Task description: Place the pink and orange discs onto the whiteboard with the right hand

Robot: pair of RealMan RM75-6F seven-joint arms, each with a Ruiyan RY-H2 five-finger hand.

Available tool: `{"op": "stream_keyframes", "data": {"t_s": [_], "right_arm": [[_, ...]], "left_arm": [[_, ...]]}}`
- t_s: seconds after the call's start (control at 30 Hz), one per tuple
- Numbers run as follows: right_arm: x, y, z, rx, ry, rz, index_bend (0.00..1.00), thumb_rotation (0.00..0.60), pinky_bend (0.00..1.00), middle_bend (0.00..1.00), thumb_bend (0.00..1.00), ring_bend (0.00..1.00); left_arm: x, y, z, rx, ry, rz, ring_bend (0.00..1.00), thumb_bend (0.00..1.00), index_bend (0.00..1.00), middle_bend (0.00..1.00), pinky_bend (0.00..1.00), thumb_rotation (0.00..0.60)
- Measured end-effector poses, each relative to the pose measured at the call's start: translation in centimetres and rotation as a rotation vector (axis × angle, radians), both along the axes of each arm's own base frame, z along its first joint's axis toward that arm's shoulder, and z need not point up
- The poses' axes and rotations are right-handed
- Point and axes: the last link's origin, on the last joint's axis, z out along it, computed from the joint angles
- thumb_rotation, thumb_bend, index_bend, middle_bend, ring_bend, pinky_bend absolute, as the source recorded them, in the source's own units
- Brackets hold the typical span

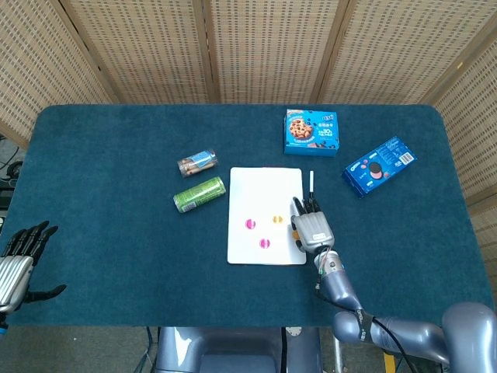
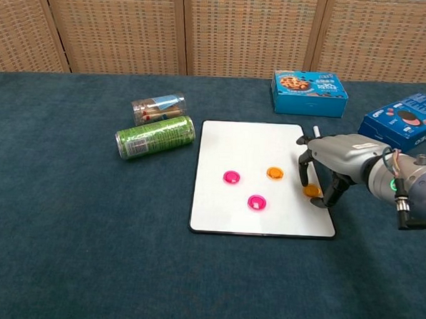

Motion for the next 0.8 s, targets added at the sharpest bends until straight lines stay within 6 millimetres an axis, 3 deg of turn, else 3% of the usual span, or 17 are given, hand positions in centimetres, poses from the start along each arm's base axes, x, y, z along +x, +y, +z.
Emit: {"op": "stream_keyframes", "data": {"t_s": [0.5, 0.7, 0.8], "right_arm": [[0.8, 0.3, 0.5, -0.007, -0.028, 0.018, 0.39, 0.600, 0.00, 0.00, 0.36, 0.00], [2.0, 1.0, 3.0, -0.049, -0.088, 0.064, 0.37, 0.600, 0.00, 0.00, 0.35, 0.00], [2.0, 1.6, 5.1, -0.087, -0.133, 0.092, 0.29, 0.600, 0.00, 0.00, 0.32, 0.00]], "left_arm": [[0.0, 0.1, 0.0, -0.001, 0.000, 0.001, 0.00, 0.00, 0.00, 0.00, 0.00, 0.600], [0.0, 0.0, 0.1, 0.000, -0.003, 0.000, 0.00, 0.00, 0.00, 0.00, 0.00, 0.600], [0.0, 0.0, 0.2, 0.009, -0.006, -0.003, 0.00, 0.00, 0.00, 0.00, 0.00, 0.600]]}}
